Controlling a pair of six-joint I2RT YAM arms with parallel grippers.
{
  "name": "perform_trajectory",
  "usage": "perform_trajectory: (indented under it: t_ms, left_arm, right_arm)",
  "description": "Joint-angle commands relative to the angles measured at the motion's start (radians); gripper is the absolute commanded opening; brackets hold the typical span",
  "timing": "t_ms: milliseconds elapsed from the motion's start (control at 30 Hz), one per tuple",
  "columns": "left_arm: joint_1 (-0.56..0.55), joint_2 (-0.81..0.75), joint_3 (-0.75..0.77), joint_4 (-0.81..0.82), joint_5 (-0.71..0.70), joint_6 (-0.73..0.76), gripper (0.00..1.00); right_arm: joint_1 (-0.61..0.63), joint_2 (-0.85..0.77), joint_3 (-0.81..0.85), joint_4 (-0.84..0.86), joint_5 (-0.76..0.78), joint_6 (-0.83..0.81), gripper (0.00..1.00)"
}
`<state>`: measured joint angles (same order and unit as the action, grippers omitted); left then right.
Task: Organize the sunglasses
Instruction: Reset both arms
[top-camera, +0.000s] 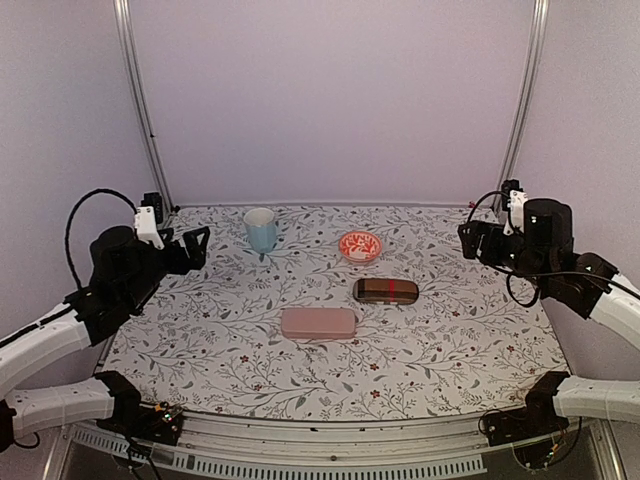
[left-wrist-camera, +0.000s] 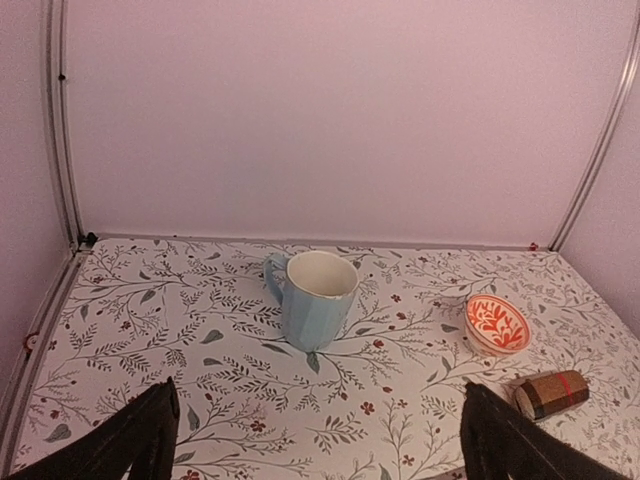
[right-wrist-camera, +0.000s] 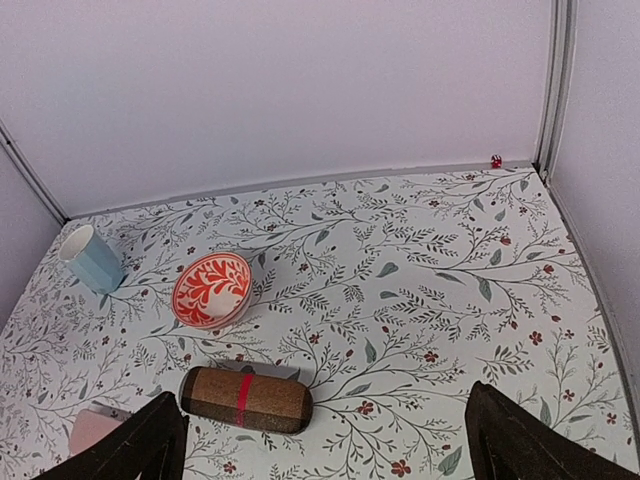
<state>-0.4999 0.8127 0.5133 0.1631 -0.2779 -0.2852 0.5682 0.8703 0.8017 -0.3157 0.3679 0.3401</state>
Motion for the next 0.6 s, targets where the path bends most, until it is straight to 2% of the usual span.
perform_trajectory:
  t_ms: [0,300,567]
  left_arm:
    - [0.008,-0.043,-0.030,0.017,-0.011,0.019,0.99]
    - [0.008,-0.044,-0.062,0.055,-0.043,0.055,0.99]
    - [0.006,-0.006,-0.052,0.067,-0.049,0.057,0.99]
  right_arm:
    - [-0.004,-0.017,-0.036,-0.001,-0.010,-0.019,0.99]
    - [-0.004,-0.013,-0.078,0.102,0.007,-0.108,0.99]
    - [-0.004,0.056,-0.081,0.215,-0.019,-0.161,0.99]
